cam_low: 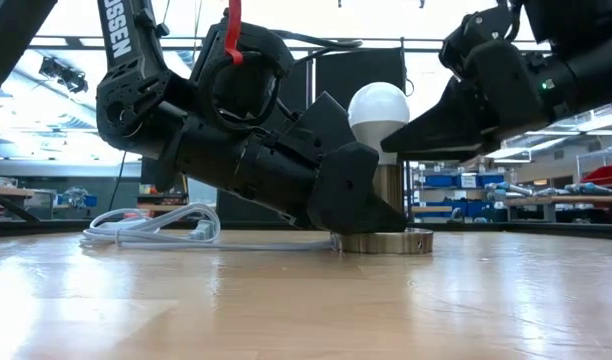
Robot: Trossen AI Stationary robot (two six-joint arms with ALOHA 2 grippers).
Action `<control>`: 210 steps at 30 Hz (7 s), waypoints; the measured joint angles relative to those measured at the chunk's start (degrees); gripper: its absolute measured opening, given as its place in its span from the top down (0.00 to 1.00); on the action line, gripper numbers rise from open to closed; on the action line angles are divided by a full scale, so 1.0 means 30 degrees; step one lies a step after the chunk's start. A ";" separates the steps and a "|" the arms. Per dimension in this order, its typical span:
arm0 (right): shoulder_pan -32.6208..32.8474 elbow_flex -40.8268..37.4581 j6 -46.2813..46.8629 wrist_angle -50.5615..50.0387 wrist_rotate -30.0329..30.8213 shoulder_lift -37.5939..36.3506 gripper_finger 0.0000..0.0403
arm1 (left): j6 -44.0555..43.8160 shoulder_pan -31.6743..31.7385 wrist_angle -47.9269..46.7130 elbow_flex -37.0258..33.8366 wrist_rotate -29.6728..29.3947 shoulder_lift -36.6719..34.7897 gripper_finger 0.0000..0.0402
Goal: Screw lightbulb
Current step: Remove the white lightbulb from the silver lamp
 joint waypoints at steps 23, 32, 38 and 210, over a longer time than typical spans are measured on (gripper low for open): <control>0.1364 -0.0029 0.3298 -0.6520 0.1741 -0.1862 0.43 | 0.0015 -0.0015 0.0015 -0.0003 0.0063 0.0000 0.51; 0.0159 -0.0022 0.2815 -0.4364 -0.0104 -0.1581 0.43 | 0.0007 -0.0013 0.0015 0.0000 0.0026 0.0000 0.51; 0.0060 0.0465 0.2005 -0.4217 -0.0843 -0.1574 0.43 | 0.0007 0.0000 0.0020 0.0000 0.0019 0.0000 0.51; 0.1322 0.0345 0.3490 -1.6202 0.5725 -0.7322 0.61 | 0.1086 -0.0299 -0.2296 -0.0044 -0.1076 -0.1900 0.19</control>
